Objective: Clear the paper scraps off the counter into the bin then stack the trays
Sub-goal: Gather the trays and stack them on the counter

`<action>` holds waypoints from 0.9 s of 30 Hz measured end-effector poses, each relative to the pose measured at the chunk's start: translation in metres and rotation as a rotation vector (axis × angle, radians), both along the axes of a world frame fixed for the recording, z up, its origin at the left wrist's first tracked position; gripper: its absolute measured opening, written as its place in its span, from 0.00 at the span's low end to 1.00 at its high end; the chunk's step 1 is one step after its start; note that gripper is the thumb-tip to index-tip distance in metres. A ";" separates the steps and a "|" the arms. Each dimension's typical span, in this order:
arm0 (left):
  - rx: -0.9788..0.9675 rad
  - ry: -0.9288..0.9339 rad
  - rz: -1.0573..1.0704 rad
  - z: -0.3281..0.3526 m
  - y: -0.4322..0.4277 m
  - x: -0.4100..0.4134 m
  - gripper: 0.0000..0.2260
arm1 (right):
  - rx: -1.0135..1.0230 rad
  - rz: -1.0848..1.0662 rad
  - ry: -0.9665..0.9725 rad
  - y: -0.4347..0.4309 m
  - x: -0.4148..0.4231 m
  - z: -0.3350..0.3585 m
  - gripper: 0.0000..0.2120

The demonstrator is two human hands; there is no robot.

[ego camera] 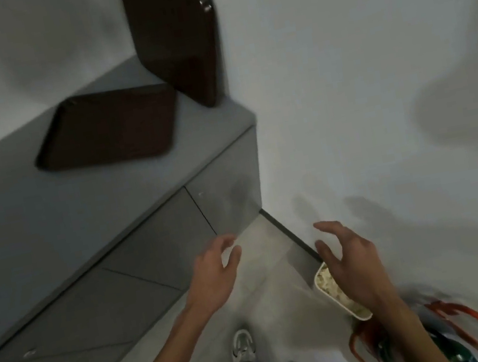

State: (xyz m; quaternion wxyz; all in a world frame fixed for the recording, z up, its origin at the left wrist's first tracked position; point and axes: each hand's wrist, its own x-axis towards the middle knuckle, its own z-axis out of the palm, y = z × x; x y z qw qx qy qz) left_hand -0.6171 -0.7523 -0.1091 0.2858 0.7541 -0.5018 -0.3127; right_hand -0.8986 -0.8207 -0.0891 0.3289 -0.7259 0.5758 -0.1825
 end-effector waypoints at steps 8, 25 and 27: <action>-0.213 0.020 0.335 0.102 0.070 0.085 0.06 | -0.075 0.118 -0.112 0.003 0.097 0.112 0.14; -0.051 0.107 0.670 0.084 0.102 0.254 0.08 | -0.120 0.207 -0.110 -0.051 0.281 0.139 0.14; -0.036 0.139 0.662 0.083 0.080 0.268 0.10 | -0.131 0.235 -0.085 -0.069 0.299 0.139 0.14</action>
